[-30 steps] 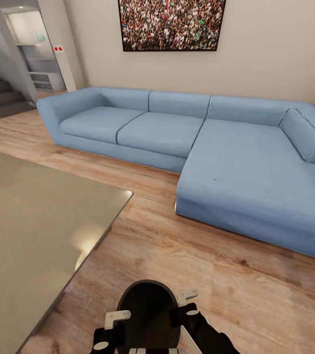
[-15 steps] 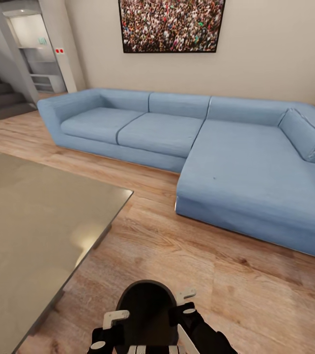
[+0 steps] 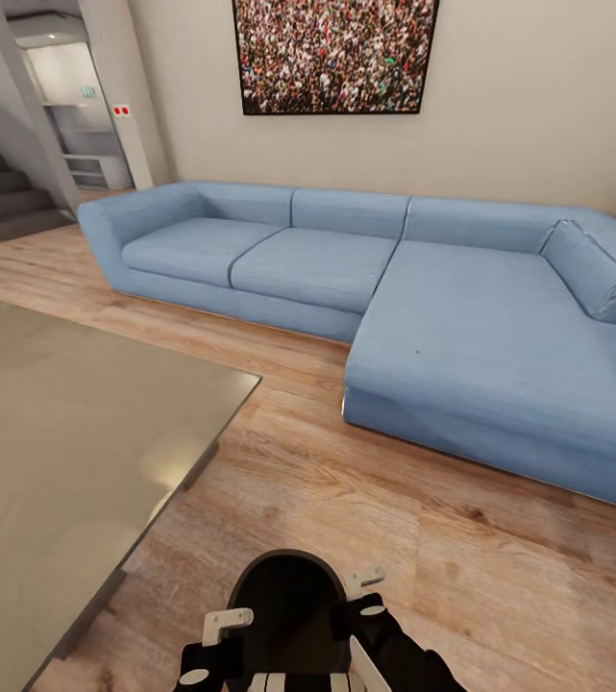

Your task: Place each of the two pumpkins and all three candles from the living room inside a cabinet in the living room (use any cabinet), then make sure every cabinet is closed, and position the cauldron so it is next to a table in the living room.

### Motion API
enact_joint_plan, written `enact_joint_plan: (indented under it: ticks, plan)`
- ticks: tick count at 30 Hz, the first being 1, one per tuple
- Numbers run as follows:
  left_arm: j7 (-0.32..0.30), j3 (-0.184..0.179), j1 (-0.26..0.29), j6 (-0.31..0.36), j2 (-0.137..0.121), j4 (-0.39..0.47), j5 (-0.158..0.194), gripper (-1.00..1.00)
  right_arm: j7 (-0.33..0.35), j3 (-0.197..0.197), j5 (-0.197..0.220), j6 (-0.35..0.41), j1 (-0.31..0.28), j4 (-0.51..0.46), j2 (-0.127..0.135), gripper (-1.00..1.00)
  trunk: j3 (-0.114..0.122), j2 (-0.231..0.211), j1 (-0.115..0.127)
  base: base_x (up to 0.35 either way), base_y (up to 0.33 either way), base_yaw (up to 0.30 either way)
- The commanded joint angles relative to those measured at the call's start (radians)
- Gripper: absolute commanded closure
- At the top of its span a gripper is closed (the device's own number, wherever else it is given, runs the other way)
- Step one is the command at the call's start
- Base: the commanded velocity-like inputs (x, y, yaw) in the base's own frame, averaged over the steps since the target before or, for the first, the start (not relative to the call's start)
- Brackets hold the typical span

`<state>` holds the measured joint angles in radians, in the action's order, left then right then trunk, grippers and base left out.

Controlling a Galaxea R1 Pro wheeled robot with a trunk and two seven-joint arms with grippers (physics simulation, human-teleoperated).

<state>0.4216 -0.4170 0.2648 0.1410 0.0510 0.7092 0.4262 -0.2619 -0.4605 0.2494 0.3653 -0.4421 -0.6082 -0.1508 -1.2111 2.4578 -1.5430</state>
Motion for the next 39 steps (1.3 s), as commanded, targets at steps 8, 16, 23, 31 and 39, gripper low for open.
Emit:
enact_joint_plan:
  ticks: [8, 16, 23, 31, 39]
  plan:
    - [-0.018, -0.005, -0.001, -0.002, 0.014, 0.013, -0.009, -1.0, 0.017, -0.01, 0.019, -0.022, 0.0, -0.003, -0.021, -1.0, -0.001, 0.0, -0.034, 0.0, 0.0, 0.0]
    - [-0.018, -0.004, -0.001, -0.001, 0.014, 0.015, -0.009, -1.0, 0.017, -0.01, 0.019, -0.022, 0.0, -0.003, -0.021, -1.0, -0.001, 0.0, -0.034, 0.0, 0.0, 0.0]
    - [-0.018, -0.004, -0.001, -0.001, 0.014, 0.015, -0.009, -1.0, 0.017, -0.01, 0.019, -0.022, 0.0, -0.003, -0.021, -1.0, 0.018, -0.042, -0.011, 0.0, 0.0, 0.0]
    - [-0.018, -0.003, -0.001, -0.001, 0.015, 0.015, -0.009, -1.0, 0.017, -0.01, 0.019, -0.022, 0.0, -0.003, -0.021, -1.0, 0.043, -0.098, 0.02, 0.0, 0.0, 0.0]
    - [-0.019, -0.003, -0.001, -0.001, 0.014, 0.014, -0.008, -1.0, 0.017, -0.01, 0.019, -0.022, 0.0, -0.003, -0.021, -1.0, 0.068, -0.154, 0.05, 0.0, 0.0, 0.0]
